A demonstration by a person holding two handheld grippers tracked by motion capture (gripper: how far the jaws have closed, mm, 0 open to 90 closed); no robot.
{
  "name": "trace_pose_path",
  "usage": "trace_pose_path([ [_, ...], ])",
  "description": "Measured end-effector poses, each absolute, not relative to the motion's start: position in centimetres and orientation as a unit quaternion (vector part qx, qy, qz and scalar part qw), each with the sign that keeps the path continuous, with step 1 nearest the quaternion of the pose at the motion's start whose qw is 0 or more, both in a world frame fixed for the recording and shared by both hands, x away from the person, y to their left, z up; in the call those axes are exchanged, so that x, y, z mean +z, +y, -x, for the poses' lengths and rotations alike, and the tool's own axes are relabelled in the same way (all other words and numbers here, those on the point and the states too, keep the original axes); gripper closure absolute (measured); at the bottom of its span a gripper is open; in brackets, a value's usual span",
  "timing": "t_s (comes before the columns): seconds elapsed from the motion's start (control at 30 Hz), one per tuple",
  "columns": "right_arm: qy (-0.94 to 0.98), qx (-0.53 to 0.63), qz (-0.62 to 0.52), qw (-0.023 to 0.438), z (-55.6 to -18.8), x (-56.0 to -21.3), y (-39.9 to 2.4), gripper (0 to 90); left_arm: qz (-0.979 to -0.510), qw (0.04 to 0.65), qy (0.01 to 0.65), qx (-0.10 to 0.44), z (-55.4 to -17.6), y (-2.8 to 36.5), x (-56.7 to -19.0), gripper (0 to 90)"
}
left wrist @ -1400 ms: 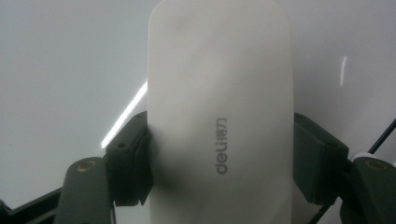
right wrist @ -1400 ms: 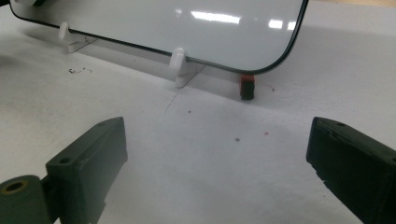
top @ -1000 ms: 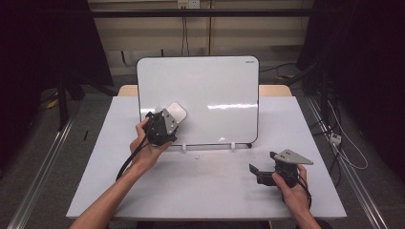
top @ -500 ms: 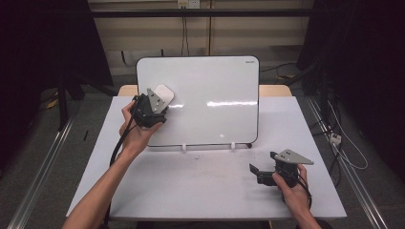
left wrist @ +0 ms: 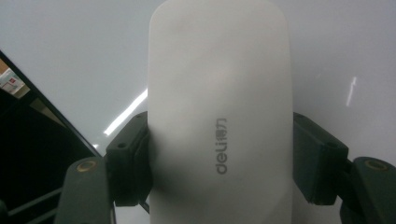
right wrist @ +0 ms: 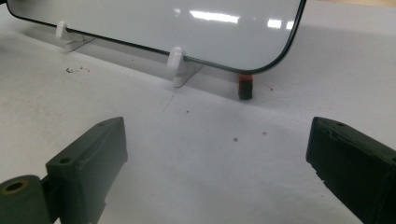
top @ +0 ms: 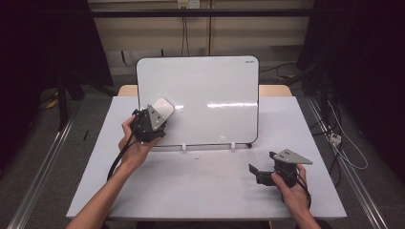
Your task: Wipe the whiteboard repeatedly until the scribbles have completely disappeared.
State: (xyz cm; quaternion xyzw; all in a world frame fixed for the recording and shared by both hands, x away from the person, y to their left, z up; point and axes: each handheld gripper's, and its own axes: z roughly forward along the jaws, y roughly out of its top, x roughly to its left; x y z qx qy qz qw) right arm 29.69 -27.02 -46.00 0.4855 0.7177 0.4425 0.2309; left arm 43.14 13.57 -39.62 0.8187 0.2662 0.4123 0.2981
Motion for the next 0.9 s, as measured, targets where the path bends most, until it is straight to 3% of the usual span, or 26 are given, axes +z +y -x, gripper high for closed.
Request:
trace_pose_path([
  [0.9,0.72,0.442,-0.483,0.231,-29.7,-46.0,-26.8,5.3,-0.837,0.268,0.225,0.421,-40.6,10.7,-42.1,31.2],
])
